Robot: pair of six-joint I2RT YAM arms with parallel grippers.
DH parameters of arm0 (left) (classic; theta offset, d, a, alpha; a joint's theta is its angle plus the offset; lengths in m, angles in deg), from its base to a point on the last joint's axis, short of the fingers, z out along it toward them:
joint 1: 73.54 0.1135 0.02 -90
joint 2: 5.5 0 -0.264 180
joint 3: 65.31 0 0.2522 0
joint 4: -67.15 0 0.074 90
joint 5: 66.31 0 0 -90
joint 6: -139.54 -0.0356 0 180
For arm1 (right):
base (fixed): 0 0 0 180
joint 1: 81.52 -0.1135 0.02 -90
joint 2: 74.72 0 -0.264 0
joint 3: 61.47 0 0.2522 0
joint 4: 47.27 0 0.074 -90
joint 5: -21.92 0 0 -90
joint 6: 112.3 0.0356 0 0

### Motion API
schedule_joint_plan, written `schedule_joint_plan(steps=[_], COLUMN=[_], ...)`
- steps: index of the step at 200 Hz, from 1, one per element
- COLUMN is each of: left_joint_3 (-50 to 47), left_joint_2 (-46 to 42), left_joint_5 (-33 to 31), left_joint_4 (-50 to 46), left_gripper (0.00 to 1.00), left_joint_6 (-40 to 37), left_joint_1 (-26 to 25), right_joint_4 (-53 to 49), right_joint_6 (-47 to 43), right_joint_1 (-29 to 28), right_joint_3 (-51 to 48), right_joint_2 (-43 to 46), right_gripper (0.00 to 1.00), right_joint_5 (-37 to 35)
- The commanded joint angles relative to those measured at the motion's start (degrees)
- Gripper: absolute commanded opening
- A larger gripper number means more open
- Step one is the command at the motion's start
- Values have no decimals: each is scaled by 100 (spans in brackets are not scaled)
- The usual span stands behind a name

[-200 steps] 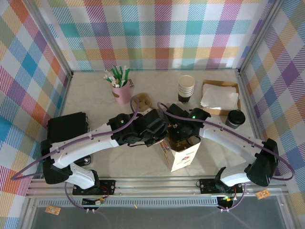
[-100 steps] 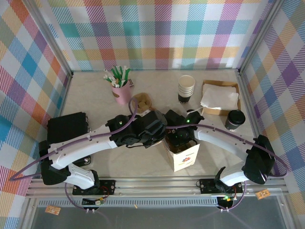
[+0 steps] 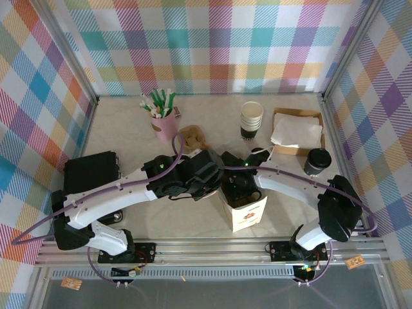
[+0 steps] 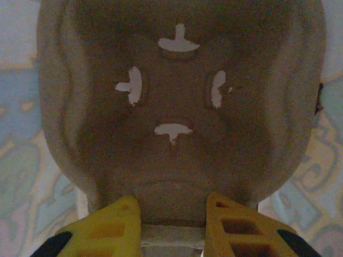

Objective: Pack the takeout coffee

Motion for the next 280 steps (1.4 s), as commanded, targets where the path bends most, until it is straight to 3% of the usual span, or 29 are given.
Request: schedule_joint_plan(steps=[1, 280], left_joint_3=[126, 419], left_joint_2=[-99, -462], left_joint_5=[-33, -232], left_joint_4=[-177, -732], left_gripper=[0, 0], left_joint_6=[-35, -13], left_joint_1=[-76, -83], right_joint_4=[72, 799], right_joint_6=[49, 233], right_joint_1=[-37, -46], right_joint_3=[-108, -491], right_joint_2=[-143, -637], right_gripper=[0, 0], right_joint_5=[152, 232])
